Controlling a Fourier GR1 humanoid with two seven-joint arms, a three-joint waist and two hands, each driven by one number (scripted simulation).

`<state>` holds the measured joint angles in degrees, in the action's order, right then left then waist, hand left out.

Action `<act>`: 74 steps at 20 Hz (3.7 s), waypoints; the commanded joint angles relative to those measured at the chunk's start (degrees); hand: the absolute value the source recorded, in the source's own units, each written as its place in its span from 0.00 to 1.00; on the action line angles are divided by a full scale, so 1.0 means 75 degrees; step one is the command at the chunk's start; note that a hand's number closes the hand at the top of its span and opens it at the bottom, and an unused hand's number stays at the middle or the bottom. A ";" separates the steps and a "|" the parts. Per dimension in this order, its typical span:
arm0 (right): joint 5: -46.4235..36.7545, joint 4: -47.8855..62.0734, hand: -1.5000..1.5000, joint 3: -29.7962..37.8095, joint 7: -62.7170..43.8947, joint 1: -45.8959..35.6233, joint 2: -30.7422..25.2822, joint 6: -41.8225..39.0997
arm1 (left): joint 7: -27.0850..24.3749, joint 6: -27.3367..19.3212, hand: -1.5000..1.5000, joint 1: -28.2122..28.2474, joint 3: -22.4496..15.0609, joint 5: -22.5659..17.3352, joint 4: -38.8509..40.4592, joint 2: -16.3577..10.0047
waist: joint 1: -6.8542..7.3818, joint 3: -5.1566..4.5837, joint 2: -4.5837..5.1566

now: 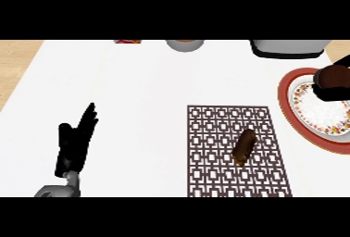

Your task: Pick the cupcake from the placemat and place it in the plate

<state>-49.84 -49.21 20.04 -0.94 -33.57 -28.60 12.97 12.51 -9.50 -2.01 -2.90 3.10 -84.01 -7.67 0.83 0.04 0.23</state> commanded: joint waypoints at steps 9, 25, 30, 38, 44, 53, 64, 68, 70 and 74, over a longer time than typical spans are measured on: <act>0.0049 0.3577 1.00 0.0064 0.1268 -0.0601 -0.1103 -0.1765 | 0.0165 0.0182 0.50 -0.0353 0.0150 -0.0093 0.0051 -0.0063 | 0.0137 0.0013 0.0066; 0.2960 0.4402 0.00 0.2645 0.4415 -0.1265 -0.1375 -0.2988 | -0.0152 0.0012 0.50 0.0048 0.0121 0.0089 0.0015 0.0080 | 0.0013 0.0024 0.0016; 0.3497 0.4846 0.00 0.3054 0.4975 -0.0702 -0.1969 -0.4080 | -0.0058 0.0257 0.50 -0.0016 0.0191 -0.0110 0.0054 0.0049 | 0.0028 0.0018 0.0042; 0.3648 0.5003 0.00 0.2863 0.5790 -0.0212 -0.2080 -0.4782 | -0.0322 0.0210 0.50 0.0086 0.0074 0.0068 0.0135 0.0215 | 0.0101 0.0023 0.0061; 0.3641 0.4986 0.00 0.2691 0.6031 -0.0350 -0.1772 -0.4400 | 0.0113 0.0177 0.50 -0.0339 0.0193 0.0180 0.0144 0.0086 | 0.0111 0.0024 0.0060; 0.3418 0.5099 0.00 0.2330 0.5583 -0.0336 -0.1685 -0.3323 | 0.0106 0.0218 0.50 0.0140 0.0021 0.0191 -0.0349 0.0246 | 0.0143 0.0023 0.0057; 0.3589 0.5304 0.00 0.2444 0.6280 0.0443 -0.1773 -0.2840 | -0.0071 0.0184 0.50 -0.0374 0.0234 0.0290 0.0276 0.0210 | 0.0141 0.0041 0.0111; 0.3562 0.5312 0.00 0.2356 0.5897 0.0179 -0.1828 -0.2721 | -0.0144 0.0282 0.50 0.0176 0.0122 0.0229 -0.0250 0.0234 | 0.0190 0.0035 0.0072; 0.3698 0.5345 0.00 0.2450 0.5840 0.0240 -0.2028 -0.2923 | -0.0328 0.0305 0.50 -0.0061 0.0290 0.0181 0.0249 0.0222 | 0.0128 0.0030 0.0070; 0.3722 0.5398 0.00 0.2510 0.5875 0.0454 -0.2349 -0.2899 | -0.0055 0.0399 0.50 0.0042 0.0216 0.0204 -0.0032 0.0134 | 0.0169 0.0041 0.0082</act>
<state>-22.21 -8.90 38.68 43.56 -30.96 -44.49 -8.73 11.73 -7.03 -2.78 -1.13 4.48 -83.57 -6.22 2.10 0.35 0.90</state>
